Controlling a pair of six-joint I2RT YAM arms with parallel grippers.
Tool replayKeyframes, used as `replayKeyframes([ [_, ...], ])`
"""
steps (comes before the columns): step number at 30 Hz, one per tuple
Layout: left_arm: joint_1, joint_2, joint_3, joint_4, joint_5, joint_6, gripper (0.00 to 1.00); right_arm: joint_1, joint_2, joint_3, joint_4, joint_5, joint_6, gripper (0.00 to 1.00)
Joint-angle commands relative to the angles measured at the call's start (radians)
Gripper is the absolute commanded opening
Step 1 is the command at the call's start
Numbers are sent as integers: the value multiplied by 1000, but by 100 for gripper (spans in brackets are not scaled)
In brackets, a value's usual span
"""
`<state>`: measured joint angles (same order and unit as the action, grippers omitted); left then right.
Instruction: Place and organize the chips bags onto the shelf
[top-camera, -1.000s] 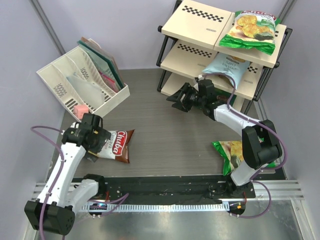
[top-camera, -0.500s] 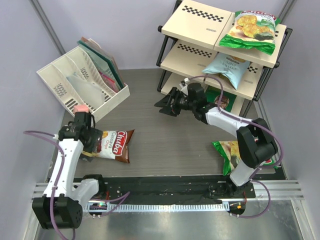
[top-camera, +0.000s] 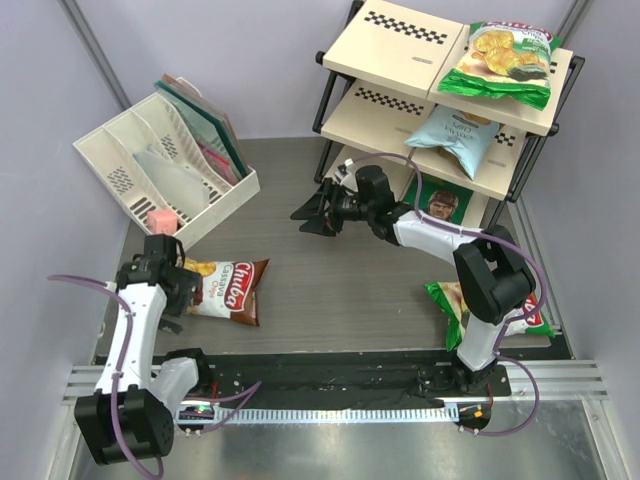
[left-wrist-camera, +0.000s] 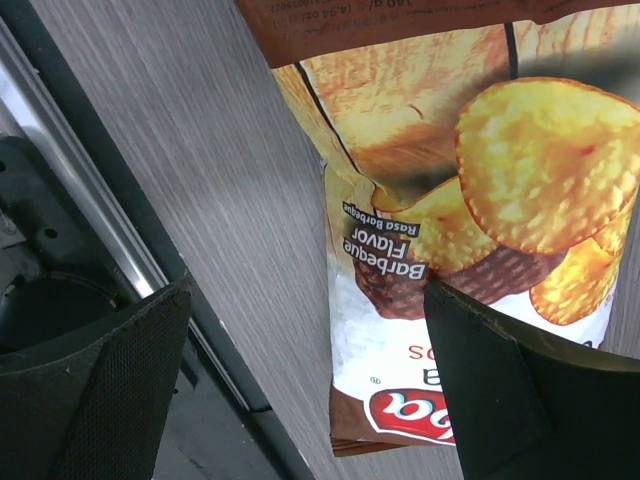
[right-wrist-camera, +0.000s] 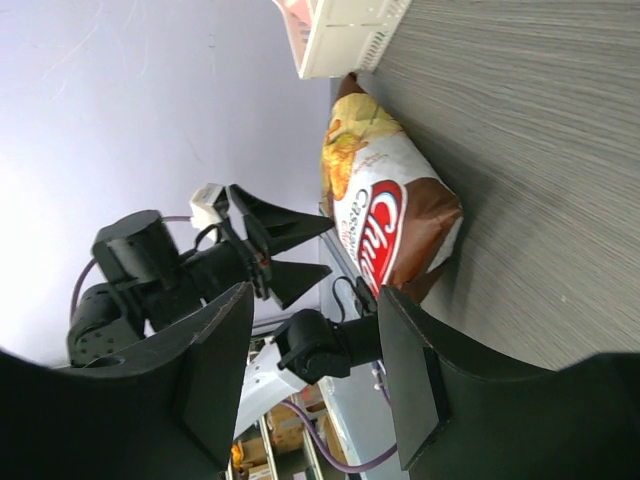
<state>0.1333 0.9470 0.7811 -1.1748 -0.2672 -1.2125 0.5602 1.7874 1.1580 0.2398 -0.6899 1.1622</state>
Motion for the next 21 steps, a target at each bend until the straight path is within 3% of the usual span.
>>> replayKeyframes([
  [1,6,2,-14,89,6,31,95,4,1,55,85,-51,37,58],
  [7,6,73,72,124,5,42,95,3,24,109,82,-108,30,56],
  [14,-7,312,147,127,54,90,91,3,27,144,62,-123,17,56],
  [21,-90,196,28,176,89,36,86,1,12,204,32,-117,16,55],
])
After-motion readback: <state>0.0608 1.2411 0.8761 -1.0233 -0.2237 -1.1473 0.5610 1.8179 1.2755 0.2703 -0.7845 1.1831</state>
